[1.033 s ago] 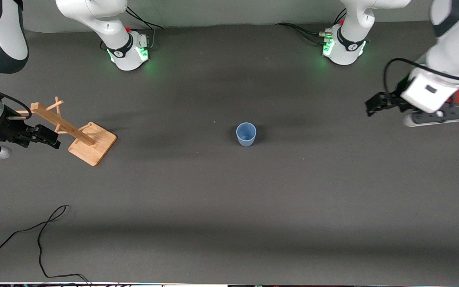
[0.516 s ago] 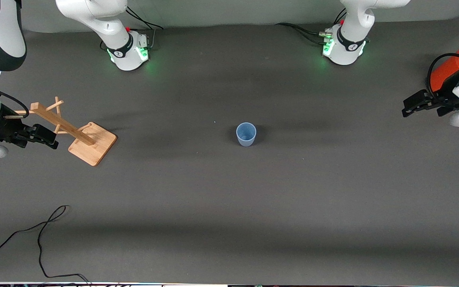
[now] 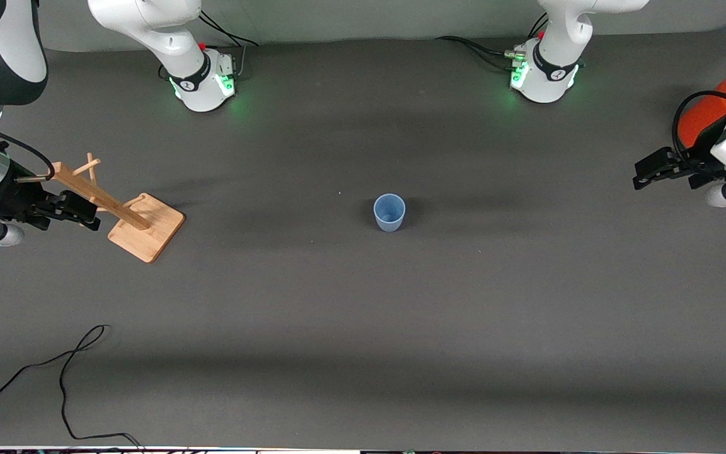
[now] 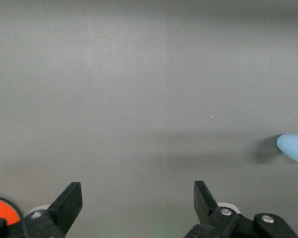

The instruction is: Rotate and upright cup with both arms

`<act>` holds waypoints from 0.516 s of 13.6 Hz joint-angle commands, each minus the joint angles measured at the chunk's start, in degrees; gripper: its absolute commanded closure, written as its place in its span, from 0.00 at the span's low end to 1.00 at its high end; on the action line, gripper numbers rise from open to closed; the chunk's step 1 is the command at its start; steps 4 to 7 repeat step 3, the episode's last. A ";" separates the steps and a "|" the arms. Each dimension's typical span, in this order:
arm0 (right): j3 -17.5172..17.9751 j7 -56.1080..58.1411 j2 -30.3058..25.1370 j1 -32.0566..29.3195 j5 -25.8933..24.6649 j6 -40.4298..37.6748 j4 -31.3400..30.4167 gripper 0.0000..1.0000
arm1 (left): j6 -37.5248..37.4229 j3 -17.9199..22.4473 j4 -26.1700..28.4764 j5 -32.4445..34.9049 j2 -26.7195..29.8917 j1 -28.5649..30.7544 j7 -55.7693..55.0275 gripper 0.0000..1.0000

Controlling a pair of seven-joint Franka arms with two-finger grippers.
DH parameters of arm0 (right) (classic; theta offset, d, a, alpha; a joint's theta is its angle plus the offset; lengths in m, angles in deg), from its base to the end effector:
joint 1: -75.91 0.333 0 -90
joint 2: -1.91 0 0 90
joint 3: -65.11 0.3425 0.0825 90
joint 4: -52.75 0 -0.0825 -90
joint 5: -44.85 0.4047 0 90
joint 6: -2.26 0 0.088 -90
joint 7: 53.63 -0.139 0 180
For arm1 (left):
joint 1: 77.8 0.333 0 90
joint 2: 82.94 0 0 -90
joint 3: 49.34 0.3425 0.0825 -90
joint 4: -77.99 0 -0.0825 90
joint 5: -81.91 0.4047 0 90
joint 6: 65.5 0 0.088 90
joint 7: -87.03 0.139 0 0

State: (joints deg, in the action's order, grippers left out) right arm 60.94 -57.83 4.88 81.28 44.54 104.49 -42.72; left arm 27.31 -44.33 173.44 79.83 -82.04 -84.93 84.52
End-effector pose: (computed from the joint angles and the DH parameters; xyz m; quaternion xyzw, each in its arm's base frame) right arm 0.6094 0.0130 0.5602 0.9991 -0.0256 0.0333 0.0030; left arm 0.5703 -0.0257 0.5853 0.9997 0.0046 -0.0160 0.0182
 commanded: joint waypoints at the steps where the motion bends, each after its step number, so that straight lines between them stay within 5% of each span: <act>1: -0.13 0.16 0.01 0.17 0.13 -1.07 0.81 0.00 | -1.75 0.00 -1.67 2.60 -0.55 -0.07 1.28 0.00; 7: -0.13 0.16 -0.07 0.08 0.13 -1.33 0.81 0.00 | -1.67 0.08 -1.50 2.61 -0.55 0.01 1.72 0.00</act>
